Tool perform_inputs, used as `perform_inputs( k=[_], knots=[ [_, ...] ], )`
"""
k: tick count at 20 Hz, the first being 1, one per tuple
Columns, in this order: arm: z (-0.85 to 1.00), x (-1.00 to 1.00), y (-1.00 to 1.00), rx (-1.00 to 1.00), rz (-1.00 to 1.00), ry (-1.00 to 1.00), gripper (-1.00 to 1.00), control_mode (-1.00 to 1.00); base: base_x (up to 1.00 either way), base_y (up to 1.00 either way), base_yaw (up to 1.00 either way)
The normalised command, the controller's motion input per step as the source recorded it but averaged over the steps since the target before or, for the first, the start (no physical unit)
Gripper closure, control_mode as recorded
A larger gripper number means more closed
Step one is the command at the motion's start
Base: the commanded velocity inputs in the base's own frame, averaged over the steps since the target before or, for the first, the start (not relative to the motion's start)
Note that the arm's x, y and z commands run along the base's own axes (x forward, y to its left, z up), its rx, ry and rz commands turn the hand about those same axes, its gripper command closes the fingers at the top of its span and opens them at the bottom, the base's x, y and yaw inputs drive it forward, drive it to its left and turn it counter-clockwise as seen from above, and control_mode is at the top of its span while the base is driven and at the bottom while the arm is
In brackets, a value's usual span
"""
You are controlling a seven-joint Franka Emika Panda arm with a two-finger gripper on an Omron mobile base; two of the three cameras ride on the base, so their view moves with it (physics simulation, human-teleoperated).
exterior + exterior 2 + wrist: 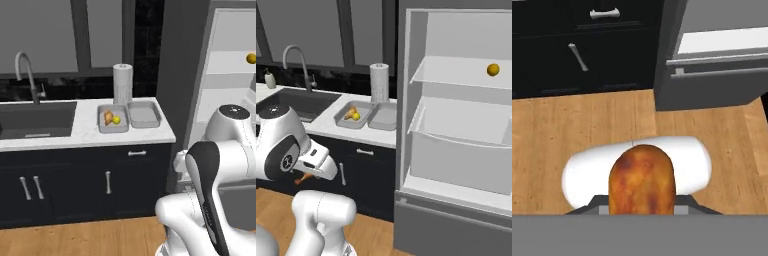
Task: Place one lemon and one chicken drumstick in each tupperware on the nearby counter, to pack two identical lunches.
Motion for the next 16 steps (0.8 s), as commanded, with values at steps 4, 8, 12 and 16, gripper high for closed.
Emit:
perform_inputs(
  k=[4,8,12,16],
  knots=[
    [0.00,0.00,0.00,0.00,0.00,0.00,1.00,1.00,1.00,0.99,0.00],
    [0.00,0.00,0.00,0.00,0.00,0.00,1.00,1.00,1.00,0.36,-0.24],
    [0.00,0.00,0.00,0.00,0.00,0.00,1.00,1.00,1.00,0.03,-0.34],
    [0.00,0.00,0.00,0.00,0.00,0.00,1.00,1.00,1.00,0.00,-0.32]
  ],
)
